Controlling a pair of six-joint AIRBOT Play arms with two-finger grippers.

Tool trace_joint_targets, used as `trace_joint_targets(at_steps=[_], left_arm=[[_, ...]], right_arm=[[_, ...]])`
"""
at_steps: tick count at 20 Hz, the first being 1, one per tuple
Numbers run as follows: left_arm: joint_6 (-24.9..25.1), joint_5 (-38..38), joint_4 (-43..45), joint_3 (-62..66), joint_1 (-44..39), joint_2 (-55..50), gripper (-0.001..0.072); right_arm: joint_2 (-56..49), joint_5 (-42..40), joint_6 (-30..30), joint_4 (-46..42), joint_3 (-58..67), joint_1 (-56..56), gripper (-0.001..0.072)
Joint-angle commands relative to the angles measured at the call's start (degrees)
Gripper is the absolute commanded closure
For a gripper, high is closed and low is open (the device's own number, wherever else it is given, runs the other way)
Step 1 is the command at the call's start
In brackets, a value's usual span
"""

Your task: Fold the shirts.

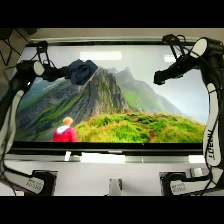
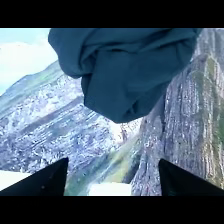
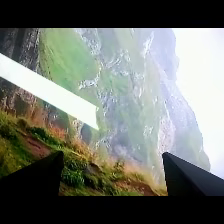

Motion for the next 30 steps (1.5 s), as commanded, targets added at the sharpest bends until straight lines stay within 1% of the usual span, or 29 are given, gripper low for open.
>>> trace_joint_targets(at_steps=[1,2,4,6,8,9,10,11,12,13,14,16,17,18,19,20,21,22,24,26,27,28,29,30], left_arm=[[4.26,-17.49,-5.38,23.41,2.71,-20.46,0.0039],[4.42,-16.65,-5.55,25.35,2.56,-22.93,0.0038],[4.44,-9.88,-6.82,22.36,2.23,-23.43,0.0038],[4.44,-4.44,-10.62,19.63,2.23,-23.61,0.0041],[4.42,0.42,-13.84,19.23,2.23,-24.39,0.0052],[4.22,2.60,-14.64,19.23,2.12,-24.70,0.0078],[3.89,3.93,-14.71,19.23,2.14,-24.85,0.0212],[3.63,4.57,-14.75,19.23,2.14,-25.03,0.0425],[2.84,4.04,-14.82,19.26,2.16,-24.96,0.0621],[2.84,2.86,-16.09,19.28,2.14,-24.39,0.0675],[3.82,2.75,-17.29,19.28,1.99,-22.97,0.0676],[14.47,4.57,-18.40,19.28,0.48,-16.15,0.0677],[19.96,5.07,-18.38,19.28,-0.90,-10.82,0.0677],[23.85,4.57,-18.38,19.28,-2.49,-5.16,0.0677],[26.18,3.48,-18.05,19.28,-4.44,1.22,0.0677],[26.49,2.05,-16.63,19.26,-6.49,6.99,0.0677],[26.40,-0.50,-14.53,19.21,-9.01,12.57,0.0677],[24.22,-3.63,-12.11,18.71,-11.65,17.35,0.0677],[18.29,-8.61,-10.29,14.21,-16.92,24.15,0.0677],[12.98,-10.51,-10.34,6.21,-22.47,27.54,0.0677],[11.28,-9.22,-10.32,1.51,-25.22,27.96,0.0677],[10.49,-5.75,-10.12,-4.13,-27.87,27.54,0.0677],[9.97,-0.96,-9.75,-9.29,-29.83,26.56,0.0677],[7.61,5.16,-9.75,-14.43,-31.10,24.55,0.0677]], right_arm=[[-0.04,3.15,-0.13,2.12,0.07,0.07,0.0037],[-0.04,3.43,-0.24,2.60,0.07,0.07,0.0037],[-0.04,3.93,-0.24,3.37,0.07,0.07,0.0037],[-0.04,4.31,-0.26,3.82,0.07,0.07,0.0037],[-0.04,4.79,-0.28,4.37,0.07,0.07,0.0037],[-0.04,5.31,-0.48,5.18,0.07,0.07,0.0037],[-0.02,5.97,-0.68,6.08,0.07,0.07,0.0037],[-0.02,6.64,-0.79,7.26,0.07,0.07,0.0037],[-0.02,7.08,-1.16,8.35,0.07,0.07,0.0037],[-0.04,7.02,-1.95,8.70,0.07,0.07,0.0037],[-0.04,6.91,-2.93,8.41,0.07,0.07,0.0037],[-0.04,6.05,-6.03,6.91,0.07,0.07,0.0051],[0.07,4.02,-8.26,6.86,0.09,0.07,0.0097],[0.46,2.43,-9.14,6.40,0.09,0.07,0.0101],[1.18,1.53,-9.33,5.70,0.09,0.07,0.0094],[2.51,1.01,-9.31,4.70,0.09,0.07,0.0094],[4.39,0.98,-9.29,3.15,0.09,0.07,0.0094],[7.02,1.49,-9.22,0.92,0.09,0.07,0.0094],[12.81,5.05,-8.24,-1.07,0.09,0.07,0.0094],[17.90,10.78,-8.09,-0.94,0.07,0.07,0.0094],[19.78,13.46,-7.30,-0.83,0.07,0.07,0.0094],[21.18,15.58,-7.13,-1.07,0.00,0.07,0.0094],[21.77,16.61,-7.10,-1.09,-0.33,0.07,0.0094],[21.88,17.29,-7.08,-1.01,-0.92,0.07,0.0094]])
